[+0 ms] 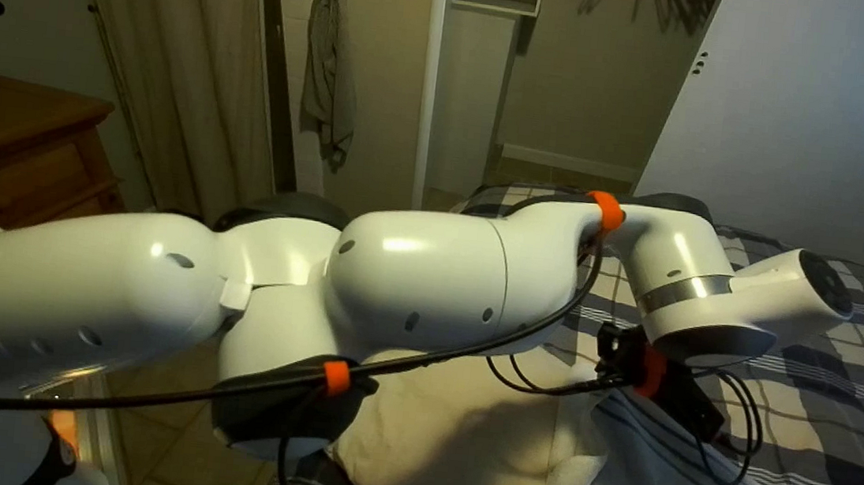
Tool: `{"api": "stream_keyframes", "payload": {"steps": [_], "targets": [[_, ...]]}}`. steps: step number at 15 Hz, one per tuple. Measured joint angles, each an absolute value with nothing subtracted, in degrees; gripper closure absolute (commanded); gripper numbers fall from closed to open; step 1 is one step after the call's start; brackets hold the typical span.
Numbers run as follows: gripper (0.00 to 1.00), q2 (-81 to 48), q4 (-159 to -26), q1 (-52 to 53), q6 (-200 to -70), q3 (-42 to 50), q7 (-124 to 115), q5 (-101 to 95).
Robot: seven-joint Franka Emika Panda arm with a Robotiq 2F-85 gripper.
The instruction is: Fold the towel into a triangle twice.
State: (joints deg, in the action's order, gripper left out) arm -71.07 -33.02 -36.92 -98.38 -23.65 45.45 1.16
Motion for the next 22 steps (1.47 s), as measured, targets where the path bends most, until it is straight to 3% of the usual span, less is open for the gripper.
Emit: {"api": "stream_keyframes", "payload": {"steps": [8,9,13,19,22], "targets": [[0.98,-71.7,-33.0,-35.2,-99.0,-24.1,45.5,1.2],[0.72,-71.7,-33.0,-35.1,-99.2,-24.1,45.5,1.2],[0.49,-71.8,-33.0,-34.8,-99.4,-24.2,45.5,1.2],[0.06,-71.8,-32.9,-34.8,-99.4,-25.6,45.7,1.2],[0.00,-71.7,-32.9,-34.9,-99.3,-26.3,45.7,1.2]]}}
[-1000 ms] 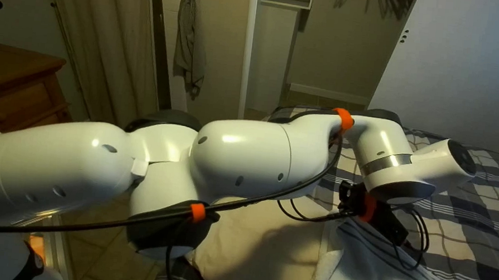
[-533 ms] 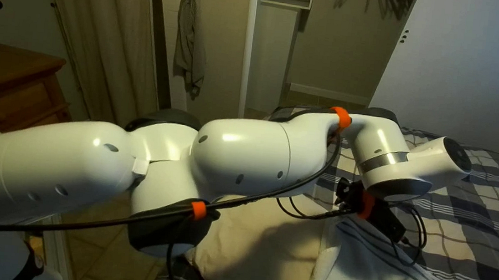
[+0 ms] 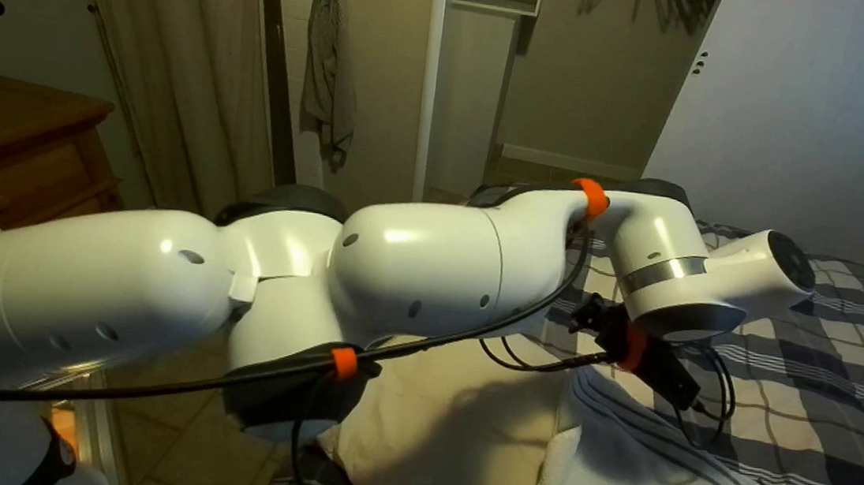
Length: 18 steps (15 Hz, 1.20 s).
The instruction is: Fold the towel into a triangle twice.
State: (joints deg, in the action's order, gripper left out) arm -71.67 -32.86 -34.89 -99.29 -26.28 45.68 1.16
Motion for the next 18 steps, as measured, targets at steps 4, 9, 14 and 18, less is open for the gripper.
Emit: {"api": "stream_keyframes", "payload": {"steps": [4,9,14,18], "targets": [[0.00,-71.0,-32.8,-35.7,-99.3,-25.6,45.2,1.0],[0.00,-68.5,-32.8,-36.6,-99.9,-22.0,44.2,-1.3],[0.00,-65.9,-33.0,-35.8,-104.7,-16.6,42.5,-7.6],[0.00,-64.8,-34.1,-34.8,-108.8,-12.7,40.1,-11.6]]}}
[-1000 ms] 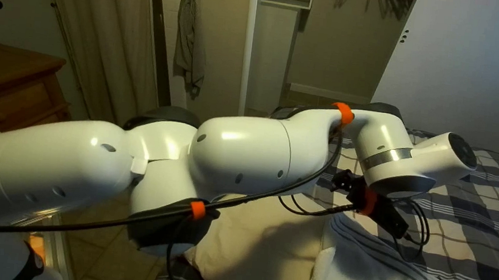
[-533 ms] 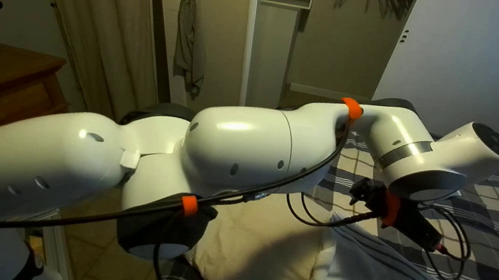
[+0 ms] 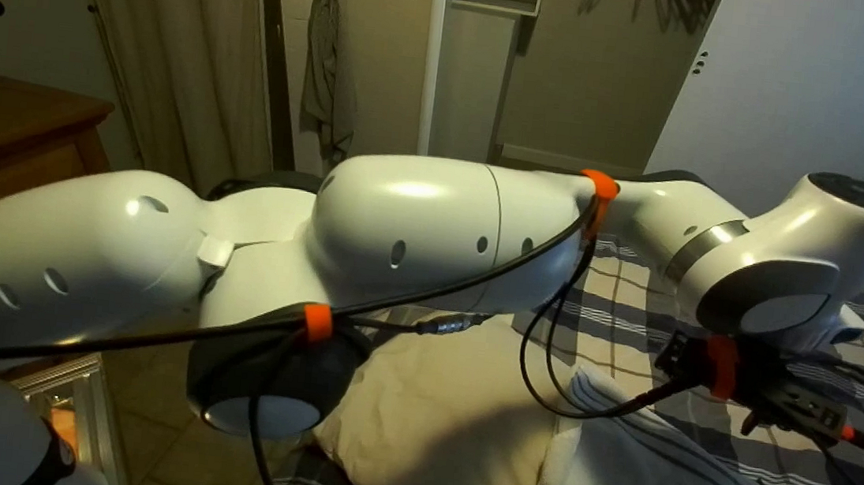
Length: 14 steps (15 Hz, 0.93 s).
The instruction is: Fold the towel into a triangle twice.
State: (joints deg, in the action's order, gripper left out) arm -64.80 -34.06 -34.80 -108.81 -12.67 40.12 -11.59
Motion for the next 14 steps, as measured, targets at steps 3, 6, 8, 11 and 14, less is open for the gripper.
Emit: {"api": "stream_keyframes", "payload": {"steps": [3,6,8,11,14], "targets": [[0.00,-63.6,-36.5,-34.6,-109.8,-11.1,37.8,-12.5],[0.00,-61.4,-40.4,-34.8,-109.8,-10.9,35.6,-12.4],[0.00,-59.0,-43.9,-35.0,-109.3,-10.9,33.7,-12.4],[0.00,-54.1,-50.2,-35.0,-109.3,-11.0,30.1,-12.4],[0.00,-48.4,-56.8,-34.8,-109.7,-11.1,26.2,-12.4]]}}
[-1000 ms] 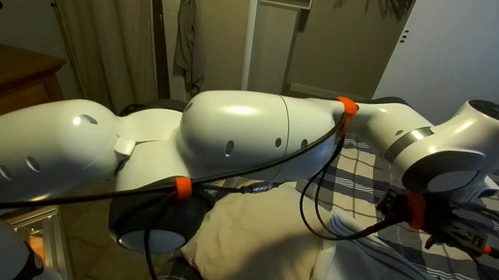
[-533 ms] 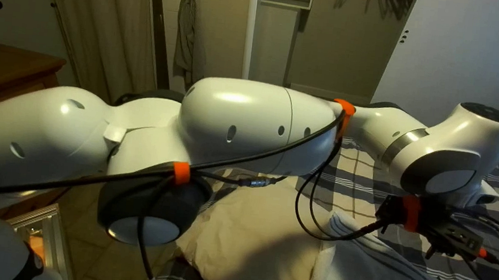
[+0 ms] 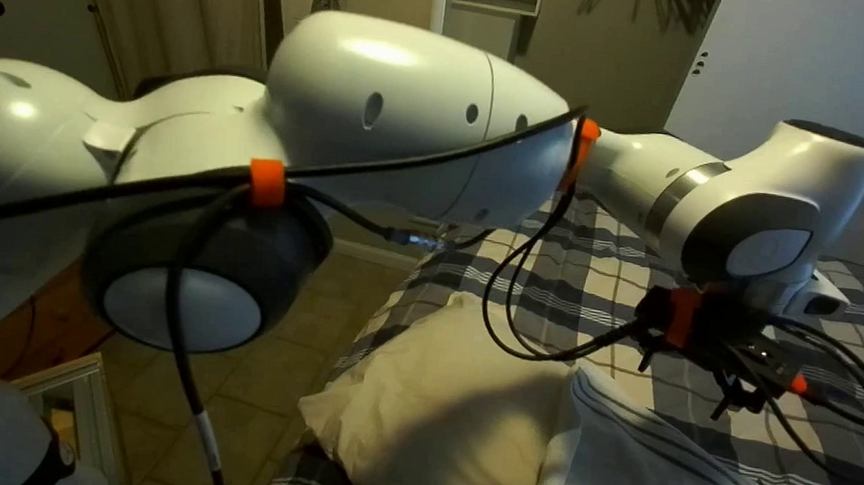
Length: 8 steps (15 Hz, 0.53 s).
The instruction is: Fold the towel into a triangle twice.
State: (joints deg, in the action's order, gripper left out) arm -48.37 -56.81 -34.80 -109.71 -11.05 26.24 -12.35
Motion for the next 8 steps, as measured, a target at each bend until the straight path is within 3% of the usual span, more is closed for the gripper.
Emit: {"api": "stream_keyframes", "payload": {"steps": [8], "targets": [[0.00,-34.9,-76.2,-35.3,-116.7,-11.1,20.6,-12.4]]}}
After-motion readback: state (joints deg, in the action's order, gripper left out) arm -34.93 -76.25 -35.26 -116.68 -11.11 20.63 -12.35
